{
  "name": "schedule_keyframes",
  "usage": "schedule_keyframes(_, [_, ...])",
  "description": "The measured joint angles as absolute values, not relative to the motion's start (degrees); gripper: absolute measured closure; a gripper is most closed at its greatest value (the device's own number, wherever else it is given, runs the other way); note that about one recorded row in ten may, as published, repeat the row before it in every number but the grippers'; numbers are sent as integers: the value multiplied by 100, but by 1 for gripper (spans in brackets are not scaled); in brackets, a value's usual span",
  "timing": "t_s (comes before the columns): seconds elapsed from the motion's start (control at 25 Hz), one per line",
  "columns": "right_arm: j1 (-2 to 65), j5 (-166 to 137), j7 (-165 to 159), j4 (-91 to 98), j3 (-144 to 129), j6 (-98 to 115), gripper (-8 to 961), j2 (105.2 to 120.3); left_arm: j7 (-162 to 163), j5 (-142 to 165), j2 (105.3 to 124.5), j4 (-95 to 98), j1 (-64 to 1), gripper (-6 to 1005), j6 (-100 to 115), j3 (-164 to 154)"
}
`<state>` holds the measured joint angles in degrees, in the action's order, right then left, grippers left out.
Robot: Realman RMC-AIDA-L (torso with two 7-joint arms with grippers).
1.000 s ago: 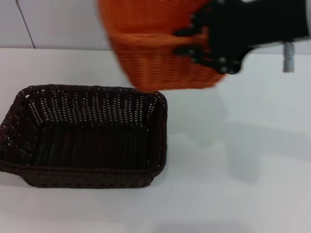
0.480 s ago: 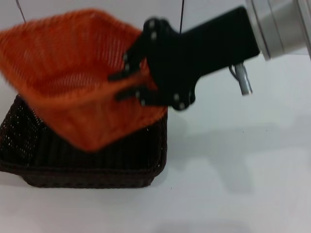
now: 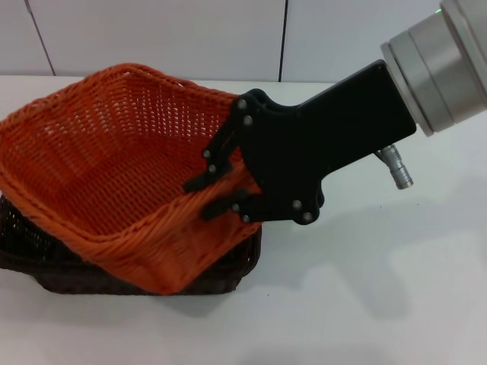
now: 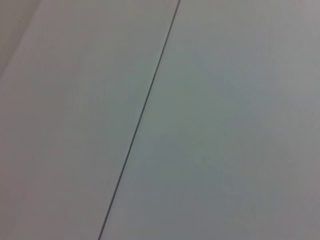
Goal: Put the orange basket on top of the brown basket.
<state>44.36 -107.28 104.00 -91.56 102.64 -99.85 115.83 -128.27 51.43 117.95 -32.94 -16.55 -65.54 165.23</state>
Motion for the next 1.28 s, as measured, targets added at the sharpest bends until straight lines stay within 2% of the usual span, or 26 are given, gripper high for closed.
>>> schedule_keyframes(0.2, [4432,-10583,10963,-8914,10312,-10047,790,11468,-12821,5022,11795,-3218,-1652,258,-6626,16523])
schedule_keyframes(0.32, [4438,-10449,11312,-8692,10413,-10055,674,11435,-12820,4943,11795,-3206,-1652,258,-6669,16522])
schedule_keyframes(0.52, [4504,-10217,11989,-8301,10667,-10057,674,11411,-12818,4850,11795,-3167,-1652,258,-6731,16514])
schedule_keyframes(0.76, [4297,-10055,12087,-8723,11096,-10049,674,11425,-12842,4814,11795,-3124,-1642,258,-6735,16522])
schedule_keyframes(0.96, [3878,-9710,11990,-9258,11552,-9982,675,11497,-12835,4811,11794,-3124,-1625,258,-6793,16523])
schedule_keyframes(1.04, [3564,-9374,11919,-9590,12001,-9757,675,11661,-12823,4810,11789,-3123,-1625,258,-6799,16524])
schedule_keyframes(1.08, [3564,-9374,11919,-9590,12001,-9757,675,11661,-12814,4809,11787,-3120,-1625,258,-6801,16522])
schedule_keyframes(1.2, [3176,-9105,11503,-9760,12290,-8781,675,11901,-12800,4808,11786,-3118,-1625,258,-6802,16503])
schedule_keyframes(1.28, [3078,-9042,11335,-9757,12245,-8449,675,11910,-12778,4807,11786,-3118,-1628,258,-6807,16450])
